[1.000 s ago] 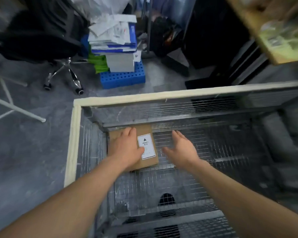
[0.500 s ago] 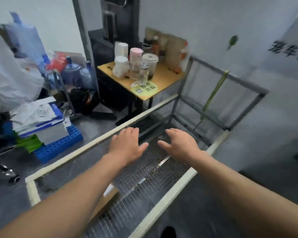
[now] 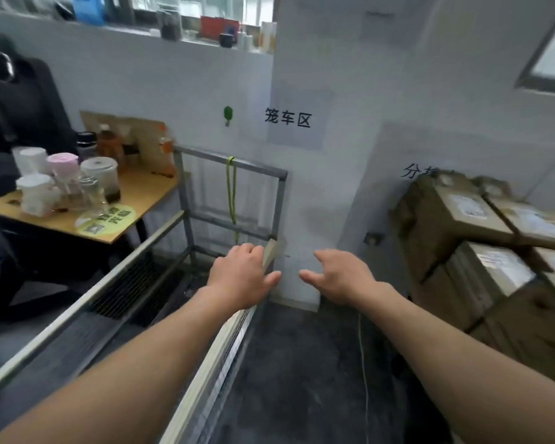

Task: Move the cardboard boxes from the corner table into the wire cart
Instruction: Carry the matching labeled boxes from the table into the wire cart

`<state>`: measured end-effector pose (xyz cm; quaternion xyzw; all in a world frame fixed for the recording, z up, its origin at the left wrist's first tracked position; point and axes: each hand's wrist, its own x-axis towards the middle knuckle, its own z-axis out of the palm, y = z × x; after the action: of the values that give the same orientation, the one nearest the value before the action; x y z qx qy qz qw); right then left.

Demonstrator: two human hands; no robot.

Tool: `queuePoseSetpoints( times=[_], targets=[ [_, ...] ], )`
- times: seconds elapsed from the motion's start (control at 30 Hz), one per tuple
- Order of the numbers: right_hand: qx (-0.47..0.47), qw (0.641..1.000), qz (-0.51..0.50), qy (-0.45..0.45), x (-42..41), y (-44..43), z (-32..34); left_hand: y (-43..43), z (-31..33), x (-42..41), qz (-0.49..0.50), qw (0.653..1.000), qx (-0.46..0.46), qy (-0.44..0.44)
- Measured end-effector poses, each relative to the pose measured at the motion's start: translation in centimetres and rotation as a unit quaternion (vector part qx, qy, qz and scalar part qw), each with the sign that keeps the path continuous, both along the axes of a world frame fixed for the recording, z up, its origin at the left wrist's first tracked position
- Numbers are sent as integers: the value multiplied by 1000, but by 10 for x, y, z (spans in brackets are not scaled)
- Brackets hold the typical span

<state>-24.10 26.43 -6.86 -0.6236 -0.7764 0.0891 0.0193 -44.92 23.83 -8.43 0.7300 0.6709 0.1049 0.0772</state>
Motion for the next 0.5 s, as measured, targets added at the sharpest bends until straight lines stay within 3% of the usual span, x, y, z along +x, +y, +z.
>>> queuePoseSetpoints(
  times=[0.27,0.5],
  targets=[
    [24,996,-86,-1,139,-34,28,6,24,148,-87,996,5,0],
    [66,985,-162,3,213,-71,46,5,39,234,-171,985,19,-12]
  ],
)
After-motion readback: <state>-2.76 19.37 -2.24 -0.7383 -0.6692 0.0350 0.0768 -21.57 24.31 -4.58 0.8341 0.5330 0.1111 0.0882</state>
